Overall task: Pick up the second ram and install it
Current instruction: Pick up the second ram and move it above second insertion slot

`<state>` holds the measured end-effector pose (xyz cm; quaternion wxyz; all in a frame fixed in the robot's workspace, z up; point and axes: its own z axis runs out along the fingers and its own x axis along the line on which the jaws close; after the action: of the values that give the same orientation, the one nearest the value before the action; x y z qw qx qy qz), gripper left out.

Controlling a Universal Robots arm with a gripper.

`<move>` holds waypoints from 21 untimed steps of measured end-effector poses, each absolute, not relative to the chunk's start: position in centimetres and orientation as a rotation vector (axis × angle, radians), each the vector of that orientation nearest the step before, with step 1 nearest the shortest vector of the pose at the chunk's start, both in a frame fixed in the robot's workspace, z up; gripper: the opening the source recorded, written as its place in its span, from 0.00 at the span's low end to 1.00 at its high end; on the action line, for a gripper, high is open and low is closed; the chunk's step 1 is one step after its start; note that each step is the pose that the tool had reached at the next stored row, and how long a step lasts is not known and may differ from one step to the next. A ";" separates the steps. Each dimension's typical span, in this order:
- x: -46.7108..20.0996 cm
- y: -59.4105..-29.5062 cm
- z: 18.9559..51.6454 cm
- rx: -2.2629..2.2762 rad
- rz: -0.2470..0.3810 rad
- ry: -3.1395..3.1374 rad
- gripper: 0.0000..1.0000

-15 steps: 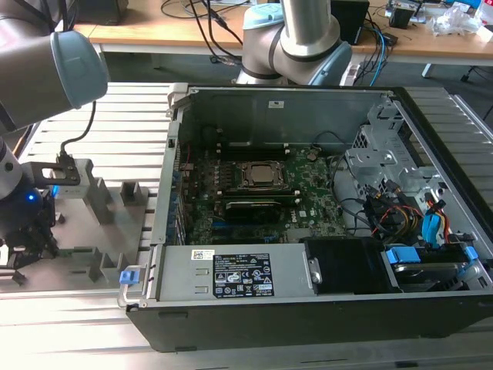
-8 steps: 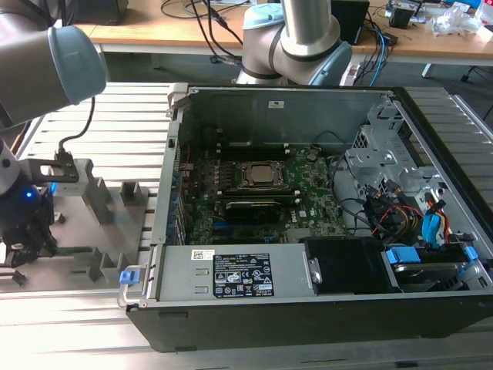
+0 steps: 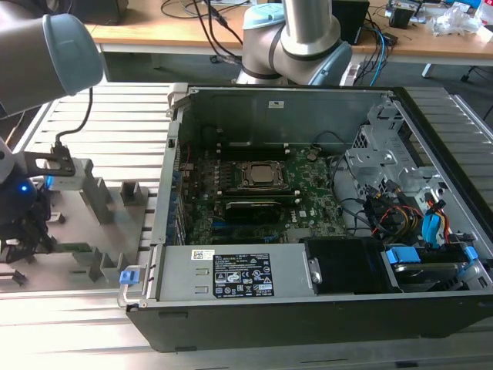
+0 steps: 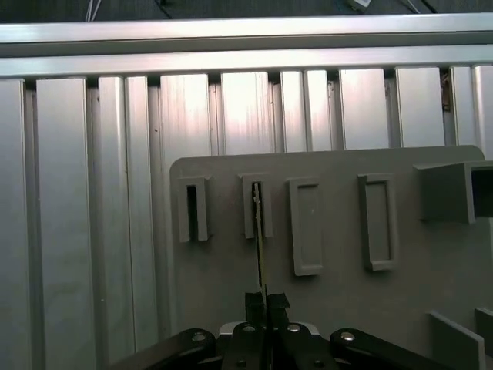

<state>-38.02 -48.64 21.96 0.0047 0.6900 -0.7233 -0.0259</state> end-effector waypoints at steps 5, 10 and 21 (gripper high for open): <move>-38.0 -48.6 22.7 2.161 -0.081 -2.266 0.14; -38.0 -48.6 23.7 2.161 -0.081 -2.266 0.14; -38.0 -48.6 25.6 2.161 -0.081 -2.266 0.14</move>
<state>-38.02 -48.64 25.57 0.0047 0.6900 -0.7234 -0.0259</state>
